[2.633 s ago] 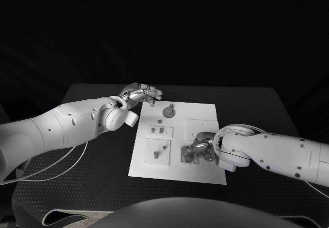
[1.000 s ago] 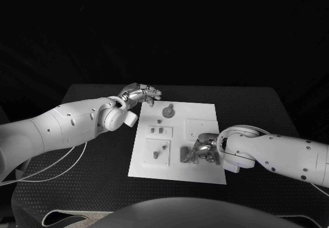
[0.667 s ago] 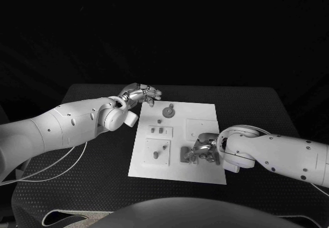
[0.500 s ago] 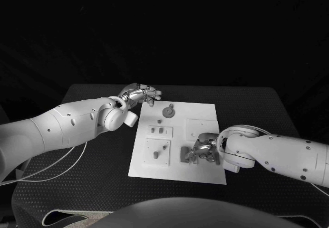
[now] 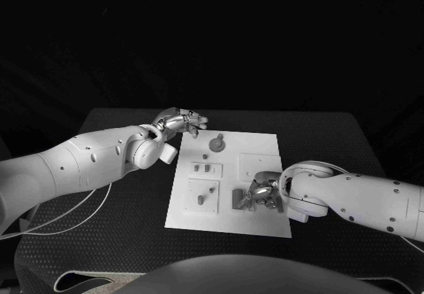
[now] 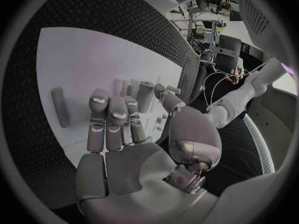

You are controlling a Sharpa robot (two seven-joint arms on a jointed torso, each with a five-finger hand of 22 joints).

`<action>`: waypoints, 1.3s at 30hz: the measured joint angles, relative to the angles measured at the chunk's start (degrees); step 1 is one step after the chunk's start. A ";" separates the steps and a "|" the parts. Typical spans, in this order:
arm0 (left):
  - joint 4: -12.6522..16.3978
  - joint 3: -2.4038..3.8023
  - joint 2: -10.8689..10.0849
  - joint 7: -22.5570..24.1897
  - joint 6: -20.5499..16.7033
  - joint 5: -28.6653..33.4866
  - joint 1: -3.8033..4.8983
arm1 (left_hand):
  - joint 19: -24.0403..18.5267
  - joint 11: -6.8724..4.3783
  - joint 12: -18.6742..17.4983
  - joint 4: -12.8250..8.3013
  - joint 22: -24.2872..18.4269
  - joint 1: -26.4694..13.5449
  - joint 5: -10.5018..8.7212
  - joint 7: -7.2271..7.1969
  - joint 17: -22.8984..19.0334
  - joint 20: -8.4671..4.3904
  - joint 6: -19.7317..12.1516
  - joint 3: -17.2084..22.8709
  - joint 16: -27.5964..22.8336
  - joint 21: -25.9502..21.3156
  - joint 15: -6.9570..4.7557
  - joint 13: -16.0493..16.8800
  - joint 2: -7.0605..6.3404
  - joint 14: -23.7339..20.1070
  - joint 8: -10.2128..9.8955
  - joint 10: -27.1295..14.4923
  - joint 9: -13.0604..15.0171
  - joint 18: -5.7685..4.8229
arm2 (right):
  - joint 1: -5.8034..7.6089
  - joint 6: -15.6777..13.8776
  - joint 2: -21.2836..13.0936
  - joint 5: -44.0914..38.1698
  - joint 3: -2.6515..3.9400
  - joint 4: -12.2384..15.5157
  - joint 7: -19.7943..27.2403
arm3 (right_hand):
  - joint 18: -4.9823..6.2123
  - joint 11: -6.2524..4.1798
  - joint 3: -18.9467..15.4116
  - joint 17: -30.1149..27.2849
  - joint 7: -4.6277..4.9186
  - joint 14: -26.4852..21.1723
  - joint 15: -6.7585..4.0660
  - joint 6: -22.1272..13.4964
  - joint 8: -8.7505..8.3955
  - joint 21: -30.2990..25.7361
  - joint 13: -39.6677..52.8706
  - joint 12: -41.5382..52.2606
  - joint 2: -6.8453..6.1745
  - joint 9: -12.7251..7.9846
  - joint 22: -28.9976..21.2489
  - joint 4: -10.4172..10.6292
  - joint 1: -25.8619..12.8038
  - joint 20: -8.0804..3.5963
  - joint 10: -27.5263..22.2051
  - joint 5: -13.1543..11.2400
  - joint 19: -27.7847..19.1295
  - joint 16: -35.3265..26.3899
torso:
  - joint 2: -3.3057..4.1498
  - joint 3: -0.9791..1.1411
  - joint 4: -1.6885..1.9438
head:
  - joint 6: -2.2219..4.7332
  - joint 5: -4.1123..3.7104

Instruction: Assemble the parts on the task board

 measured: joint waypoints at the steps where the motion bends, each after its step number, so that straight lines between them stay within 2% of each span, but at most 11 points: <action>1: 0.00 0.00 -0.02 -0.02 0.02 0.00 0.00 | 0.00 0.00 0.00 0.00 0.00 0.00 0.00 0.00 0.00 0.00 0.00 0.00 0.00 0.00 0.00 0.00 0.00 0.00 0.00 0.00 0.00 0.00 | 0.00 -0.01 -0.02 -0.02 0.00 0.02 0.04 | 0.03 0.00 -0.29 0.00 0.00 0.00 0.00 0.00 0.00 0.00 0.01 0.00 -0.30 0.04 0.00 0.29 -0.30 0.00 0.00 0.00 0.00 0.00 | 0.00 0.01 0.00 | 0.00 0.00; 5: 0.00 0.00 -0.04 -0.09 0.09 0.00 0.00 | -0.01 -0.06 0.00 0.00 0.00 0.00 0.00 0.00 0.00 0.01 0.00 0.00 0.00 0.00 0.00 0.00 0.00 0.00 0.00 -0.07 0.00 0.00 | -0.04 0.00 -0.07 -0.10 0.00 0.10 0.15 | 0.09 0.00 -0.69 0.00 0.00 0.00 0.00 0.00 0.00 0.00 0.01 0.00 -0.78 0.07 -0.08 0.65 -0.78 0.00 0.00 0.00 0.00 0.00 | 0.00 0.01 0.01 | 0.00 0.04; 12: 0.01 0.00 -0.06 -0.21 0.19 0.00 0.00 | -0.09 -0.07 0.00 0.00 -0.01 0.00 0.00 0.15 -0.01 0.09 -0.26 0.00 0.00 0.00 0.00 0.01 0.00 0.00 0.00 -0.07 0.00 0.00 | -0.14 0.19 0.05 -0.76 0.00 0.42 0.23 | 0.23 0.00 -1.38 0.06 -0.01 0.00 0.01 -0.01 0.00 0.00 0.15 0.00 -1.25 0.27 -0.13 -0.41 -0.20 0.00 0.00 0.00 0.00 0.00 | 0.01 0.01 0.00 | 0.00 0.09; 14: 0.01 0.00 -0.06 -0.23 0.21 -0.01 0.00 | -0.09 -0.07 0.00 0.00 -0.01 0.00 0.00 0.15 0.00 0.09 -0.26 0.00 0.00 0.00 0.00 0.01 0.00 0.00 0.00 -0.07 0.00 0.00 | -0.16 0.20 0.09 -1.20 0.00 0.43 0.23 | 0.24 0.00 -1.34 0.06 -0.02 0.10 -0.08 -0.01 0.00 0.00 0.20 0.00 -0.48 0.39 -0.13 -1.56 1.49 -0.04 0.00 0.00 0.04 0.00 | 0.01 0.01 0.00 | 0.00 0.09; 18: 0.01 0.00 0.01 -0.27 0.24 -0.02 0.00 | -0.09 -0.07 0.00 0.00 0.04 0.00 0.00 0.15 0.04 0.09 -0.27 0.00 0.00 0.00 0.00 0.01 0.00 0.00 0.00 -0.07 0.00 0.00 | -0.18 0.18 0.23 -2.25 0.00 0.43 0.22 | 0.27 -0.02 -1.30 0.10 -0.06 0.30 -0.11 0.00 0.01 0.00 0.32 0.00 1.89 0.54 -0.14 -3.48 3.85 -0.21 0.03 0.00 0.24 0.00 | 0.01 0.00 0.01 | 0.00 0.05; 25: 0.01 0.00 0.02 -0.31 0.29 -0.04 0.00 | -0.09 -0.08 0.00 0.00 0.10 0.00 0.00 0.15 0.04 0.09 -0.27 0.00 0.00 0.00 0.00 0.01 0.00 0.00 0.00 -0.06 0.00 0.00 | -0.21 0.11 0.45 -3.54 0.02 0.48 0.14 | 0.28 -0.20 -0.90 0.10 -0.12 0.31 -0.10 0.06 0.14 0.12 0.39 0.00 3.53 0.73 -0.21 -4.17 7.31 -0.13 0.21 0.00 0.33 0.00 | 0.01 0.02 -0.01 | 0.00 0.04; 36: 0.03 0.00 0.02 -0.37 0.38 -0.06 0.00 | -0.10 -0.09 0.00 -0.15 0.16 0.00 0.00 0.14 0.09 0.10 -0.27 0.15 -0.21 0.00 0.00 0.01 0.00 0.00 0.00 -0.06 0.00 0.00 | -0.23 -0.15 0.69 -4.56 0.04 0.41 -0.06 | 0.30 -0.21 -0.74 0.10 -0.05 0.33 -0.08 0.41 0.31 0.22 0.43 0.00 3.86 0.81 -0.28 -4.00 7.56 -0.13 0.61 0.00 0.33 0.02 | 0.02 0.03 -0.01 | 0.00 0.08; 39: 0.04 0.00 0.01 -0.38 0.40 -0.06 0.00 | -0.10 -0.09 0.00 -0.15 0.20 0.00 0.00 0.14 0.09 0.10 -0.27 0.15 -0.23 0.00 0.00 -0.02 0.00 0.00 0.00 -0.05 0.00 0.00 | -0.23 -0.34 0.71 -4.78 0.04 0.41 -0.19 | 0.30 -0.26 -0.93 0.09 -0.24 0.40 -0.01 0.61 0.31 0.22 0.43 0.00 4.38 0.80 -0.34 -3.81 7.04 -0.13 0.67 0.00 0.33 -0.21 | 0.02 0.02 -0.01 | 0.00 0.05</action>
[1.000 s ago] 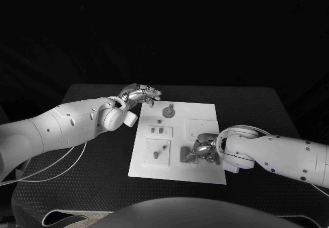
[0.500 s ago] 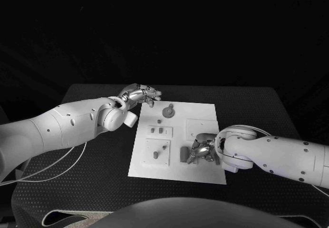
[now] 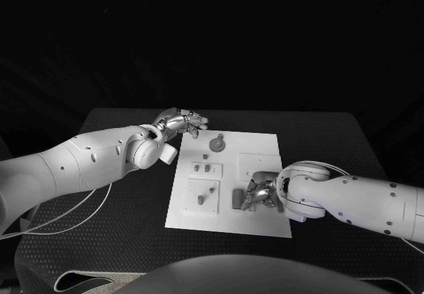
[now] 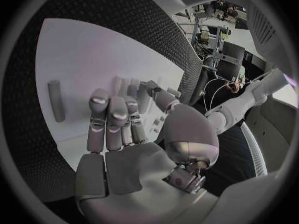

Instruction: Assemble the parts on the task board

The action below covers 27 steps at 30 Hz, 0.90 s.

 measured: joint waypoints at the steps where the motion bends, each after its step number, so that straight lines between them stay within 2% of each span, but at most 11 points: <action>1: 0.00 0.00 0.00 0.00 0.00 0.00 0.00 | 0.00 0.00 0.00 0.00 0.01 0.00 0.00 0.00 0.00 0.00 0.00 0.00 0.00 0.00 0.00 -0.02 0.00 0.00 0.00 0.00 0.00 0.00 | 0.00 -0.06 0.00 -0.06 0.00 0.00 -0.03 | 0.00 -0.15 -0.06 0.00 0.00 0.00 0.00 0.00 0.00 0.00 0.00 0.00 0.13 0.00 0.00 0.06 -0.13 0.00 0.15 0.00 0.00 -0.01 | 0.00 0.00 0.00 | 0.00 -0.02; 4: 0.00 0.00 -0.03 -0.02 0.02 0.00 0.00 | 0.00 -0.01 0.00 0.00 0.01 0.00 0.00 0.00 0.00 0.00 0.00 0.00 0.00 0.00 0.00 -0.02 0.00 0.00 0.00 0.00 0.00 0.00 | 0.00 -0.24 0.00 -0.20 0.00 -0.03 -0.15 | 0.00 -0.15 0.01 0.00 0.11 0.01 0.01 0.34 0.01 0.00 0.00 -0.23 1.12 -0.02 -0.20 1.26 -1.37 0.00 0.15 0.00 0.00 -0.02 | 0.00 -0.02 0.01 | 0.00 -0.05; 7: 0.00 0.00 -0.04 -0.03 0.03 0.00 0.00 | 0.00 -0.01 0.00 0.00 0.01 0.00 0.00 -0.02 0.00 0.00 -0.02 0.00 0.00 0.00 0.00 -0.02 0.00 0.00 0.00 0.01 0.00 0.00 | 0.00 -0.37 -0.04 -0.31 0.00 -0.07 -0.30 | 0.01 -0.25 0.47 0.00 0.10 0.01 0.01 0.50 0.03 0.00 0.00 -0.25 0.78 -0.12 -0.25 1.69 -2.04 0.00 0.25 0.00 0.00 -0.02 | 0.00 -0.02 0.02 | 0.00 -0.07; 9: 0.00 0.00 -0.04 -0.03 0.05 -0.01 0.00 | -0.01 -0.01 0.00 0.00 0.01 0.00 0.00 -0.02 -0.01 0.01 -0.02 0.00 0.00 0.00 0.00 -0.02 0.00 0.00 0.00 0.01 0.00 0.00 | 0.00 -0.43 -0.07 -0.35 0.00 -0.10 -0.36 | 0.01 -0.15 1.23 0.00 0.10 0.11 -0.08 0.51 -0.19 0.00 0.00 -0.26 1.31 -0.12 -0.36 2.61 -3.09 0.01 0.55 0.00 0.00 -0.03 | 0.00 -0.02 0.02 | 0.00 -0.07; 12: 0.00 0.00 -0.04 -0.04 0.07 -0.01 0.00 | -0.06 -0.02 0.00 0.00 0.00 0.00 0.00 -0.02 -0.01 0.06 -0.03 0.00 0.00 0.00 0.00 -0.01 0.00 0.00 0.00 0.01 0.00 0.00 | 0.01 -0.43 -0.10 -0.41 0.00 -0.10 -0.39 | 0.01 -0.15 1.94 -0.05 0.09 0.19 -0.15 0.53 -0.37 0.00 -0.01 -0.26 1.13 -0.19 -0.38 3.29 -3.40 0.01 0.55 0.00 0.00 -0.03 | -0.01 -0.02 0.02 | 0.00 -0.07; 19: -0.01 0.00 -0.07 -0.07 0.11 -0.01 0.00 | 0.13 -0.09 0.00 0.00 0.00 0.00 0.00 -0.03 0.05 -0.12 -0.03 0.00 0.00 0.00 0.00 -0.01 0.00 0.00 0.00 0.08 0.00 0.00 | 0.00 -0.53 -0.35 -0.44 0.01 0.02 -0.38 | 0.01 -0.15 2.73 -0.05 0.02 0.20 -0.15 0.59 -0.53 0.00 0.09 -0.47 0.81 -0.66 -0.38 2.50 -3.71 0.01 0.55 0.00 -0.01 -0.03 | -0.01 -0.02 0.03 | 0.00 -0.08; 24: -0.05 0.00 -0.09 -0.09 0.13 -0.01 0.00 | 0.12 0.10 0.00 0.00 0.04 0.00 0.00 -0.03 0.04 -0.12 -0.03 0.00 0.00 0.00 0.00 -0.01 0.00 0.00 0.00 -0.11 0.00 0.00 | -0.03 -1.84 -1.87 -0.68 -0.02 1.02 -0.12 | 0.04 -0.26 1.93 -0.05 -0.09 0.30 -0.07 1.14 -0.86 0.38 0.37 -0.48 -2.21 -0.56 -0.38 1.38 -4.36 0.31 1.07 1.20 0.30 -0.02 | -0.01 0.02 -0.01 | 0.00 -0.11; 26: -0.06 0.00 -0.11 -0.10 0.14 -0.01 0.00 | 0.12 0.10 0.00 0.00 0.05 0.00 0.00 -0.03 0.04 -0.12 -0.03 0.00 0.00 0.00 0.00 -0.01 0.00 0.00 0.00 -0.12 0.00 0.00 | 0.09 -2.47 -2.83 -0.77 -0.03 1.65 0.05 | 0.05 -0.25 1.87 -0.05 -0.09 0.31 -0.07 1.15 -0.86 0.39 0.37 -0.48 -2.70 -0.55 -0.38 1.38 -4.69 0.31 1.07 1.33 0.30 -0.02 | -0.01 0.02 -0.02 | 0.00 -0.11; 27: -0.07 0.00 -0.12 -0.10 0.14 -0.01 0.00 | 0.12 0.10 0.00 0.00 0.05 0.00 0.00 -0.03 0.04 -0.12 -0.03 0.00 0.00 0.00 0.00 -0.01 0.00 0.00 0.00 -0.12 0.00 0.00 | 0.33 -2.94 -3.40 -0.80 -0.04 2.03 0.19 | 0.06 -0.25 1.44 -0.05 -0.09 0.37 -0.13 1.15 -0.86 0.39 0.39 -0.48 -3.78 -0.55 -0.38 1.55 -4.94 0.31 1.07 1.33 0.30 -0.02 | -0.02 0.03 -0.04 | 0.00 -0.11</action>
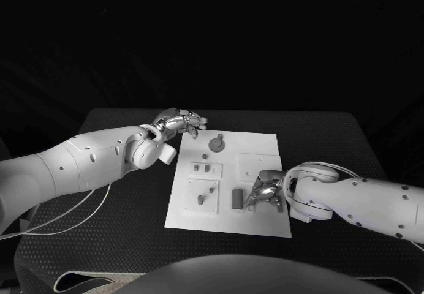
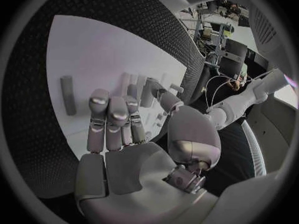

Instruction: Assemble the parts on the task board

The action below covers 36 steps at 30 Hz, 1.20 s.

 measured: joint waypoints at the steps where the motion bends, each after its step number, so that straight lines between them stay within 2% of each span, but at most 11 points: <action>1: 0.00 0.00 0.00 0.00 0.00 0.00 0.00 | 0.00 0.00 0.00 0.00 0.00 0.00 0.00 0.00 0.00 0.00 0.00 0.00 0.00 0.00 0.00 0.00 0.00 0.00 0.00 0.00 0.00 0.00 | 0.23 -0.42 -0.39 -0.01 0.01 0.31 0.14 | 0.00 0.00 -0.17 0.00 0.00 0.08 -0.06 0.00 0.00 0.01 0.06 0.00 -0.35 0.00 0.00 0.17 -0.34 0.00 0.00 0.00 0.00 0.00 | 0.00 0.01 -0.01 | 0.00 0.00; 4: -0.07 0.00 0.03 -0.01 0.01 0.00 0.00 | 0.00 0.00 0.00 0.00 0.00 0.00 0.00 0.00 0.00 0.00 0.00 0.00 0.00 0.00 0.00 0.00 0.00 0.00 0.00 0.00 0.00 0.00 | 1.17 -1.80 -1.70 0.15 0.57 1.09 0.67 | 0.02 0.61 -0.23 0.00 0.32 0.30 -0.08 -0.82 -0.57 0.30 1.83 2.29 -1.48 -0.06 -0.13 0.92 0.37 -0.32 1.88 0.00 0.53 0.04 | -0.01 0.02 -0.01 | 0.00 -0.03; 9: 0.02 -0.01 0.07 -0.03 0.01 0.00 0.00 | -0.01 0.00 0.00 0.00 0.00 0.00 0.00 0.00 -0.01 0.01 0.00 0.00 0.00 0.00 0.00 0.00 0.00 0.00 0.00 0.00 0.00 0.00 | 3.41 -2.84 -4.36 0.41 2.20 1.86 1.41 | 0.02 1.02 -0.30 0.00 0.50 0.48 -0.08 -1.60 -0.66 0.48 3.44 4.49 -1.54 -0.09 -0.15 1.43 0.42 -0.51 3.08 0.00 0.74 0.05 | -0.01 0.04 -0.04 | 0.37 -0.35; 13: 0.09 -0.01 0.09 -0.03 0.02 -0.02 0.00 | -0.01 -0.01 0.00 0.00 -0.01 0.00 0.00 -0.01 -0.01 0.01 -0.01 0.00 0.00 0.00 0.00 0.01 0.00 0.00 0.00 0.00 0.00 0.00 | 4.88 -2.89 -5.89 0.53 2.39 1.43 1.56 | 0.02 1.00 0.00 0.00 0.50 0.49 -0.07 -1.60 -0.66 0.48 3.50 4.55 -1.50 0.04 -0.15 1.74 0.46 -0.51 3.11 -0.95 0.74 0.05 | -0.01 0.03 -0.12 | 0.83 -0.73; 15: 0.07 -0.01 0.14 -0.03 0.01 -0.02 0.00 | -0.01 -0.01 0.00 0.00 -0.01 0.00 0.00 -0.01 -0.01 0.01 -0.01 0.00 0.00 0.00 0.00 0.01 0.00 0.00 0.00 0.00 0.00 0.00 | 5.12 -2.79 -6.47 0.56 2.40 0.71 1.56 | 0.03 0.94 0.18 0.00 0.50 0.50 -0.07 -1.60 -0.66 0.48 3.50 4.55 -0.53 0.13 -0.15 1.58 1.77 -0.50 3.17 -0.94 0.74 0.05 | 0.00 0.02 -0.13 | 1.04 -1.00; 18: 0.07 -0.01 0.16 -0.02 0.00 -0.02 0.00 | -0.01 -0.01 0.00 0.00 0.05 0.00 0.00 -0.06 -0.01 0.01 -0.06 0.00 0.00 0.00 0.00 0.01 0.00 0.00 0.00 0.00 0.00 0.00 | 5.15 -2.43 -7.43 0.58 2.37 -0.50 1.47 | 0.02 0.94 1.06 0.00 0.50 0.33 0.12 -1.61 -0.66 0.48 3.35 4.47 0.51 0.20 -0.15 0.70 3.39 -0.50 3.17 -0.94 0.74 0.05 | -0.01 0.02 -0.12 | 1.25 -1.36; 22: 0.31 -0.01 -0.15 0.04 -0.01 -0.03 0.00 | -0.01 -0.02 0.23 0.00 0.05 0.00 0.00 -0.06 0.06 0.01 -0.06 0.00 0.00 0.00 0.00 0.01 0.00 0.00 0.00 0.00 0.00 0.00 | 5.15 -1.47 -9.09 0.17 2.29 -1.20 1.05 | 0.03 1.01 1.13 0.00 0.60 0.39 0.18 -1.73 -0.66 0.48 2.85 3.52 0.51 0.21 -0.15 0.64 3.38 -0.48 2.38 -0.94 0.72 0.04 | 0.00 0.02 -0.05 | 1.36 -1.90; 27: 0.38 -0.04 -0.46 0.05 -0.04 -0.03 0.00 | -0.02 -0.04 0.23 0.00 0.12 0.00 0.00 -0.06 0.06 0.02 -0.06 0.00 0.00 0.00 0.00 0.01 0.00 0.00 0.00 -0.02 0.00 0.00 | 5.09 0.83 -10.76 -0.79 1.91 -0.71 0.12 | 0.02 1.12 1.04 -0.09 0.65 0.21 0.36 -1.97 -0.66 0.48 2.40 2.78 0.23 0.38 -0.15 0.73 3.10 -0.17 1.68 -1.16 0.39 0.04 | 0.02 0.02 -0.12 | 1.51 -2.40; 29: 0.48 -0.04 -0.54 0.05 -0.03 -0.04 0.00 | -0.02 -0.10 0.23 0.00 0.12 0.00 0.00 -0.06 0.09 0.02 -0.06 0.00 0.00 0.00 0.00 0.01 0.00 0.00 0.00 -0.07 0.00 0.00 | 4.68 2.32 -11.37 -1.60 1.91 0.47 -0.38 | 0.03 1.03 0.47 -0.17 0.92 0.20 0.37 -2.25 -0.66 0.47 1.99 2.11 -0.59 0.38 -0.15 1.30 2.29 0.02 1.20 -1.16 0.19 0.04 | 0.02 0.03 -0.16 | 1.55 -2.65; 32: 0.50 -0.04 -0.68 0.02 -0.01 -0.06 0.00 | -0.02 -0.10 0.23 0.00 0.16 0.00 0.00 -0.06 0.12 0.02 -0.06 0.00 0.00 0.00 0.00 0.01 0.00 0.00 0.00 -0.07 0.00 0.00 | 3.82 3.85 -11.66 -2.50 1.65 1.40 -1.00 | 0.03 1.04 0.24 -0.17 1.01 0.20 0.37 -2.35 -0.66 0.47 1.86 2.10 -0.86 0.38 -0.15 1.52 2.01 0.02 1.20 -1.16 0.19 0.04 | 0.03 0.06 -0.19 | 1.58 -2.93; 36: 0.47 -0.03 -0.69 -0.02 0.01 -0.08 0.00 | -0.03 -0.11 0.23 0.00 0.18 0.00 0.00 -0.06 0.11 0.03 -0.06 0.00 0.00 0.00 0.00 0.01 0.00 0.00 0.00 -0.06 0.00 0.00 | 2.79 4.51 -11.62 -3.93 1.48 2.02 -1.75 | 0.12 1.04 0.01 -0.17 0.98 0.20 0.37 -2.50 -0.66 0.47 1.90 2.10 -0.55 0.38 -0.15 1.75 1.70 0.22 1.19 -1.16 0.00 0.04 | 0.03 0.08 -0.14 | 1.52 -3.20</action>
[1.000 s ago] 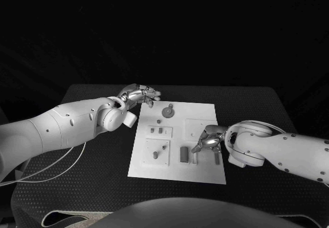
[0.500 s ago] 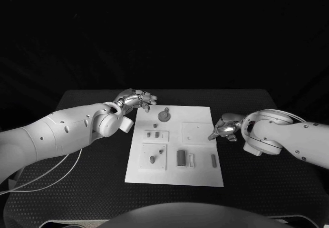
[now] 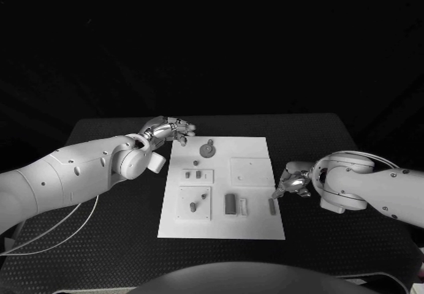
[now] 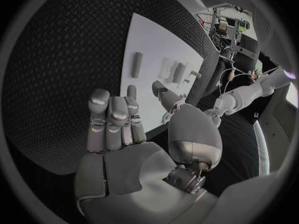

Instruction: Assemble the parts on the task board

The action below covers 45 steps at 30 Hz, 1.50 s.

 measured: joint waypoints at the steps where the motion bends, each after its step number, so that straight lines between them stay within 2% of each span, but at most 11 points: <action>1: 0.01 0.00 0.01 -0.01 0.00 0.00 0.00 | -0.02 0.00 0.00 0.00 0.00 0.00 0.00 0.00 0.00 0.02 0.00 0.00 0.00 0.00 0.00 0.00 0.00 0.00 0.00 0.00 0.00 0.00 | -0.30 0.02 0.05 -0.31 -0.04 0.09 -0.17 | 0.06 0.00 -0.06 0.00 0.00 0.00 0.00 0.00 0.00 0.00 0.04 0.00 0.09 0.00 0.00 0.06 -0.09 0.00 0.00 0.00 0.00 0.00 | 0.00 0.00 0.02 | -0.03 -0.05; 7: 0.08 0.00 0.05 -0.13 0.06 -0.11 -0.01 | -0.08 -0.07 0.00 0.00 0.08 0.00 0.00 0.00 0.01 0.08 0.00 0.00 0.00 -0.23 0.00 0.00 0.00 0.00 0.00 0.06 0.05 0.00 | -1.98 -0.21 0.81 -1.95 -0.13 -0.11 -1.04 | 0.23 0.00 -0.49 0.00 0.00 0.00 0.00 0.00 0.00 0.00 -0.28 -0.45 0.69 -0.01 0.06 0.80 -0.70 0.01 0.00 0.00 0.00 0.00 | 0.01 -0.02 0.16 | -0.19 -0.13; 20: 0.13 -0.02 -0.27 -0.37 0.29 -0.43 -0.01 | 0.14 -0.09 0.00 -0.15 0.15 0.00 0.00 0.00 0.06 -0.13 0.00 0.15 0.00 -0.23 0.00 0.00 0.00 0.00 0.00 0.08 0.05 0.00 | -3.99 -0.66 2.35 -4.12 -0.13 -1.35 -2.05 | 0.31 0.01 -0.88 -0.06 -0.22 0.01 0.01 0.21 0.00 0.23 -0.42 -0.45 0.77 -0.06 0.05 1.50 -1.83 0.01 0.00 0.00 -0.01 0.00 | 0.02 -0.13 0.29 | -0.80 -0.41; 28: 0.16 -0.02 -0.37 -0.41 0.37 -0.53 -0.01 | 0.13 -0.09 0.00 -0.15 0.15 0.00 0.00 0.00 0.05 -0.12 0.00 0.15 0.00 -0.23 0.00 0.00 0.00 0.00 0.00 0.09 0.04 0.00 | -4.73 -0.86 3.24 -5.02 0.05 -2.17 -2.17 | 0.33 -0.01 -1.04 -0.06 -0.29 0.02 0.02 0.52 0.39 0.26 -0.42 -0.46 0.99 0.22 0.05 1.66 -2.05 0.02 0.01 0.00 0.00 0.00 | 0.02 -0.14 0.28 | -0.96 -0.10; 33: 0.18 -0.02 -0.39 -0.42 0.41 -0.56 -0.01 | 0.13 -0.10 0.00 -0.15 0.15 0.00 0.00 -0.01 0.10 -0.12 -0.01 0.15 0.00 -0.23 0.00 0.01 0.00 0.00 0.00 0.09 0.04 0.00 | -5.04 -1.11 3.82 -5.69 0.20 -2.66 -2.22 | 0.33 -0.01 -1.03 -0.11 -0.30 0.14 0.13 1.16 0.39 0.35 -0.42 -0.57 1.28 0.52 0.05 1.66 -2.34 0.12 0.02 0.01 0.11 0.00 | 0.02 -0.06 0.24 | -1.05 0.05; 34: 0.18 -0.02 -0.39 -0.42 0.43 -0.57 -0.01 | 0.13 -0.10 0.00 -0.15 0.15 0.00 0.00 -0.01 0.10 -0.12 -0.01 0.15 0.00 -0.23 0.00 0.00 0.00 0.00 0.00 0.09 0.04 0.00 | -5.16 -1.16 4.03 -5.88 0.23 -2.86 -2.24 | 0.33 -0.01 -1.03 -0.11 -0.34 0.14 0.13 1.20 0.35 0.35 -0.42 -0.67 1.28 5.25 0.06 1.66 -2.34 0.13 0.02 0.00 0.10 0.00 | 0.02 -0.05 0.24 | -1.07 0.06; 35: 0.19 -0.02 -0.41 -0.43 0.44 -0.57 -0.01 | 0.13 -0.10 0.00 -0.15 0.15 0.00 0.00 -0.01 0.10 -0.12 -0.01 0.15 0.00 -0.23 0.00 0.00 0.00 0.00 0.00 0.09 0.04 0.00 | -5.26 -1.20 4.22 -6.06 0.24 -3.03 -2.27 | 0.33 -0.01 -1.03 -0.12 -0.35 0.14 0.14 1.21 0.35 0.35 -0.42 -0.67 1.31 6.88 0.06 1.66 -2.31 0.13 0.02 0.00 0.11 0.00 | 0.02 -0.03 0.24 | -1.10 0.07; 36: 0.20 -0.01 -0.43 -0.43 0.44 -0.57 0.00 | 0.13 -0.10 0.00 -0.15 0.15 0.00 0.00 -0.01 0.10 -0.12 -0.01 0.15 0.00 -0.23 0.00 0.00 0.00 0.00 0.00 0.09 0.04 0.00 | -5.34 -1.20 4.40 -6.24 0.25 -3.15 -2.31 | 0.32 -0.01 -0.99 -0.12 -0.35 0.14 0.13 1.21 0.31 0.35 -0.42 -0.67 1.63 9.57 0.06 1.61 -1.99 0.12 0.02 0.01 0.10 0.00 | 0.02 -0.03 0.23 | -1.11 0.07; 39: 0.20 -0.01 -0.46 -0.44 0.46 -0.59 0.00 | 0.13 -0.11 0.00 -0.15 0.14 0.00 0.00 -0.01 0.09 -0.11 -0.01 0.15 0.00 -0.23 0.00 0.00 0.00 0.00 0.00 0.10 0.04 0.00 | -5.53 -1.07 4.76 -7.00 0.35 -3.33 -2.52 | 0.32 -0.23 -0.18 -0.12 -0.42 0.15 0.15 1.28 0.32 0.35 -0.33 -0.73 2.68 10.56 0.05 0.80 -0.94 0.00 0.24 0.00 -0.03 0.00 | 0.02 -0.03 0.21 | -1.19 0.16; 41: 0.20 -0.01 -0.47 -0.45 0.48 -0.60 0.00 | 0.20 -0.11 0.00 -0.15 0.20 0.00 0.00 -0.01 0.09 -0.04 -0.01 0.15 0.00 -0.23 0.00 0.00 0.00 0.00 0.00 0.10 0.04 0.00 | -5.66 -0.97 4.97 -7.59 0.42 -3.44 -2.63 | 0.31 -0.23 0.20 -0.17 -0.51 0.20 0.19 1.36 0.32 0.39 -0.33 -0.74 3.00 12.09 0.05 0.42 -0.61 -0.10 0.24 0.01 -0.13 0.00 | 0.02 -0.03 0.21 | -1.25 0.19; 45: 0.22 -0.01 -0.49 -0.47 0.50 -0.61 0.00 | 0.20 -0.12 0.00 -0.15 0.20 0.00 0.00 -0.01 0.09 -0.03 -0.01 0.15 0.00 -0.23 0.00 0.00 0.00 0.00 0.00 0.10 0.04 0.00 | -5.79 -0.79 5.21 -8.57 0.48 -3.52 -2.78 | 0.30 -0.23 1.37 -0.17 -0.67 0.02 0.01 1.53 0.35 0.46 -0.33 -0.77 3.94 12.09 0.05 -0.75 0.36 -0.09 0.24 0.01 -0.14 0.00 | 0.01 -0.06 0.21 | -1.32 0.16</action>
